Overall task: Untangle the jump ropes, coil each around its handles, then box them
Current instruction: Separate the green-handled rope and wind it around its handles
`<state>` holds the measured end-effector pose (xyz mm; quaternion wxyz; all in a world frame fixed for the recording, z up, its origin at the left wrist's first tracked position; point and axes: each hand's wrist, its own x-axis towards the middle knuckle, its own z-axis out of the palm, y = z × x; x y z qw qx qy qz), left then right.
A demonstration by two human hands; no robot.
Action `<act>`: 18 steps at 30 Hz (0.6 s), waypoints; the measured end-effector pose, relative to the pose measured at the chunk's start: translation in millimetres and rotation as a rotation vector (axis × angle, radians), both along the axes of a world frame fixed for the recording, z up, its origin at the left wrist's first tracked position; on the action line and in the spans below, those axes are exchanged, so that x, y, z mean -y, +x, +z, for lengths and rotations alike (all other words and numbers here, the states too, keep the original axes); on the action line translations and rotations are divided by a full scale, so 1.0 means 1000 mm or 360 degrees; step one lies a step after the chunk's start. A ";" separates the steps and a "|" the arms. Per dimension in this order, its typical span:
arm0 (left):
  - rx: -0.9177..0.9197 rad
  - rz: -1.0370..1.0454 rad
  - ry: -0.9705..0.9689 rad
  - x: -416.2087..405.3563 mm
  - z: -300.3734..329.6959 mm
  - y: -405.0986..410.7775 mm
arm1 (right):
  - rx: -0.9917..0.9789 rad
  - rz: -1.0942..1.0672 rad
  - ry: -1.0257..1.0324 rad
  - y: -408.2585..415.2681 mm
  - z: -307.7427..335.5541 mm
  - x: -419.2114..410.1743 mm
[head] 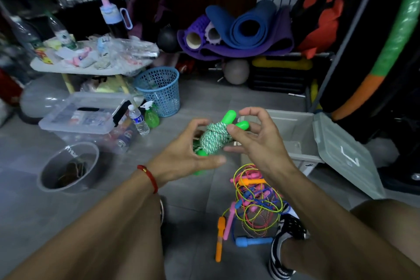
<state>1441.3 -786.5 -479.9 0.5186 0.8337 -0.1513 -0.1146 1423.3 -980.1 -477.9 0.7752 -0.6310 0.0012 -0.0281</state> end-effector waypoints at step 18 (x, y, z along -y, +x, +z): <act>0.0374 -0.0437 0.0619 0.182 0.015 0.047 | -0.0253 0.0383 -0.1305 0.022 0.000 0.184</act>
